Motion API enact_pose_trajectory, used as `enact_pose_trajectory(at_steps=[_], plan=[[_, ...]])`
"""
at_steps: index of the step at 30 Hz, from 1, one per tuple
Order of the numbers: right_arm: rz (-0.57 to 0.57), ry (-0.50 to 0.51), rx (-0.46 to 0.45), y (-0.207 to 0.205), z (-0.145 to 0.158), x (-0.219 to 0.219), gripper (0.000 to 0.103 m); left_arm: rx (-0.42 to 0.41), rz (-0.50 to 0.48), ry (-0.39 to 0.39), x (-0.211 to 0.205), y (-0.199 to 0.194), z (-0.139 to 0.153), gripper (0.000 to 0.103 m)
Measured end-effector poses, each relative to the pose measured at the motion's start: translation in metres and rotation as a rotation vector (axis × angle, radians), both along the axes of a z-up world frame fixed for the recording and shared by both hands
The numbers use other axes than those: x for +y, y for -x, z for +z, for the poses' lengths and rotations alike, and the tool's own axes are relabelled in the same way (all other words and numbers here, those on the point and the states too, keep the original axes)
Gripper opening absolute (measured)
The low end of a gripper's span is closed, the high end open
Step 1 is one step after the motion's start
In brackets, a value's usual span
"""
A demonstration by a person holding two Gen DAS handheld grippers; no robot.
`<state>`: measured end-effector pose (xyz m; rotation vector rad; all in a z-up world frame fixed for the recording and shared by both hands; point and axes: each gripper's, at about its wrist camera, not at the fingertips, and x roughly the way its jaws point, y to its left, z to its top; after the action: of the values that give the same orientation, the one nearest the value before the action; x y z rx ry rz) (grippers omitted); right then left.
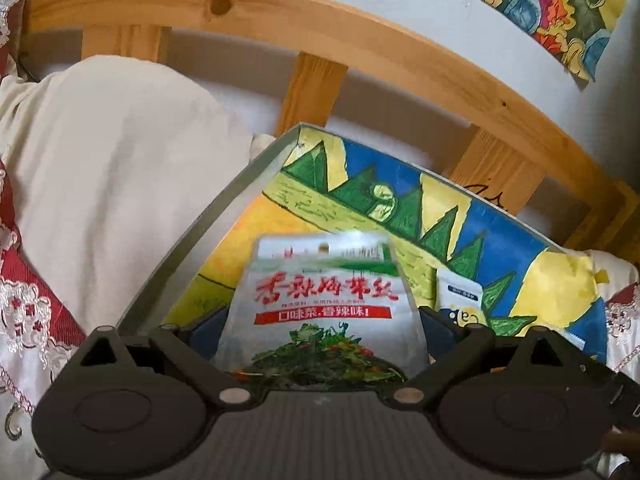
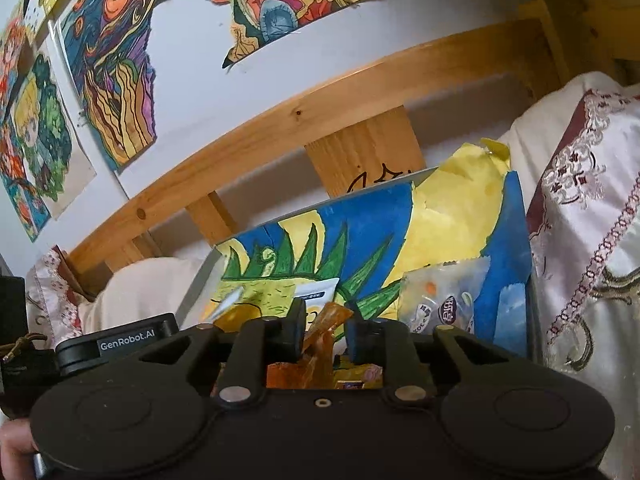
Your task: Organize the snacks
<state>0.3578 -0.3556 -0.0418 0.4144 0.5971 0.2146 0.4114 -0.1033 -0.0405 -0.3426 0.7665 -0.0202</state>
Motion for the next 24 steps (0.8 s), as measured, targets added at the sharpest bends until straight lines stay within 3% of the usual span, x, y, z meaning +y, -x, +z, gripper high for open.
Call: enact_pose_trajectory(at_steps=[1, 3, 7, 9, 18, 24], plan=[[-0.003, 0.019, 0.000, 0.000, 0.000, 0.001, 0.031, 0.009, 0.000, -0.002, 0.000, 0.000, -0.001, 0.099], [-0.016, 0.073, 0.006, 0.000, 0.001, 0.004, 0.054, 0.014, 0.016, -0.004, 0.000, 0.002, -0.002, 0.099], [-0.026, 0.133, -0.006, 0.003, 0.004, 0.006, 0.068, 0.027, 0.040, -0.016, 0.000, 0.004, 0.002, 0.100], [-0.037, 0.164, -0.025, 0.006, 0.008, 0.007, 0.082, 0.033, 0.040, -0.027, 0.000, 0.006, 0.003, 0.100], [-0.099, 0.259, -0.096, 0.034, 0.030, 0.013, 0.096, 0.028, 0.059, -0.044, 0.005, 0.021, 0.019, 0.102], [-0.138, 0.271, -0.140, 0.058, 0.046, 0.013, 0.102, -0.035, 0.042, -0.068, 0.008, 0.050, 0.035, 0.102]])
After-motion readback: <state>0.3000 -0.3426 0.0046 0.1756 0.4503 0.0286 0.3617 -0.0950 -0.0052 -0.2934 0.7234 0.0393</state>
